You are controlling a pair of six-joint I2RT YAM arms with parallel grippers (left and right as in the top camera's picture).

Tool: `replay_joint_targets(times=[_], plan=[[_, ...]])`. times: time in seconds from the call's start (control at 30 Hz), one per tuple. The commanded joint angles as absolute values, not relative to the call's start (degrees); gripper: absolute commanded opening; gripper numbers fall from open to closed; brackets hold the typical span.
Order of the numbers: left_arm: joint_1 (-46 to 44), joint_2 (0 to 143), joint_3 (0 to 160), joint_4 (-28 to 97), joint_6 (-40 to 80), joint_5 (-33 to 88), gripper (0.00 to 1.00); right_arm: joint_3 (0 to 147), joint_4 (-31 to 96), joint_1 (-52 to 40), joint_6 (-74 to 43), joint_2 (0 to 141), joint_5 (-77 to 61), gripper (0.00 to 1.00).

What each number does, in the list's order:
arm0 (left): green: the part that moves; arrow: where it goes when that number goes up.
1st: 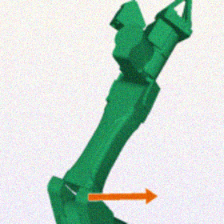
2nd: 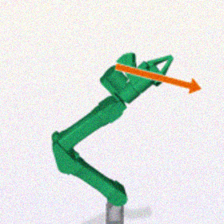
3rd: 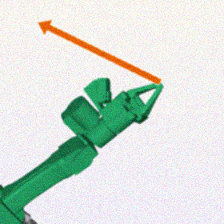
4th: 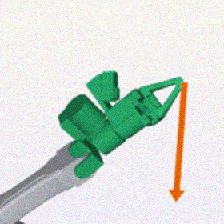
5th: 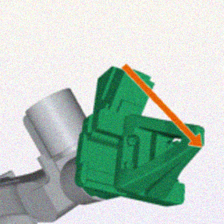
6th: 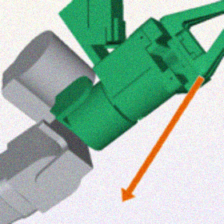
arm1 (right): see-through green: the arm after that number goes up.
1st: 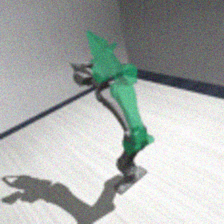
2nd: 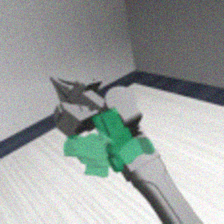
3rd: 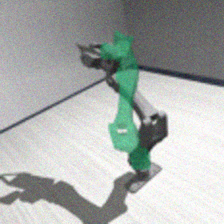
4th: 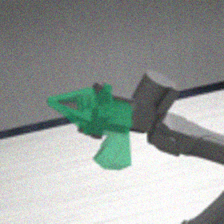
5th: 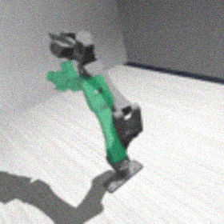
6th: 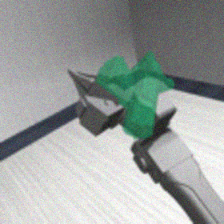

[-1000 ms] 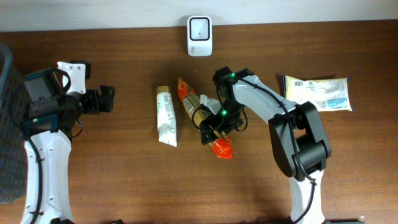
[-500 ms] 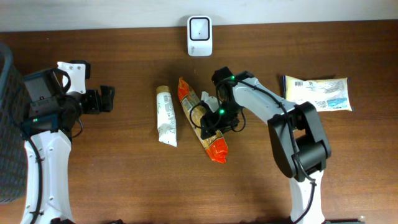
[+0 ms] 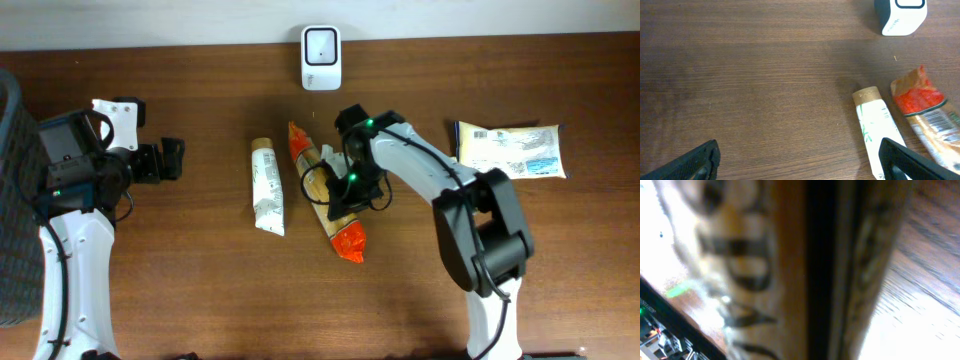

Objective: Scan the item barcode

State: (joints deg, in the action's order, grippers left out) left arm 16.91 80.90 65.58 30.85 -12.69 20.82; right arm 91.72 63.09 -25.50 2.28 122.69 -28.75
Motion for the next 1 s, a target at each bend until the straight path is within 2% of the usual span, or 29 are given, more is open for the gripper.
replay_joint_targets(times=[0.0, 0.17, 0.37, 0.57, 0.6, 0.73, 0.83, 0.9, 0.97], plan=[[16.95, 80.77, 65.89, 30.89, -13.61, 21.41, 0.99, 96.03, 62.94, -24.27, 7.11, 109.12, -36.40, 0.04], [16.95, 80.77, 65.89, 30.92, -13.61, 21.41, 0.99, 96.03, 63.94, -19.64, 12.36, 98.67, -51.20, 0.04], [16.95, 80.77, 65.89, 30.89, -13.61, 21.41, 0.99, 96.01, 67.33, -12.64, 18.06, 97.49, -69.43, 0.04], [16.95, 80.77, 65.89, 30.92, -13.61, 21.41, 0.99, 96.03, 67.18, -12.29, 18.13, 97.49, -71.00, 0.04], [16.95, 80.77, 65.89, 30.92, -13.58, 21.41, 0.99, 96.05, 66.37, -12.29, 16.08, 97.49, -68.25, 0.04], [16.95, 80.77, 65.89, 30.92, -13.61, 21.41, 0.99, 101.95, 65.34, -14.28, 2.39, 97.67, -35.62, 0.04], [16.95, 80.77, 65.89, 30.89, -13.61, 21.41, 0.99, 109.86, 63.88, -17.63, -0.01, 99.70, -14.48, 0.04], [16.95, 80.77, 65.89, 30.92, -13.61, 21.41, 0.99, 111.24, 56.75, -21.78, 0.62, 101.60, 7.57, 0.04], [16.95, 80.77, 65.89, 30.92, -13.61, 21.41, 0.99, 111.18, 49.60, -25.39, 5.21, 105.10, 22.72, 0.04]])
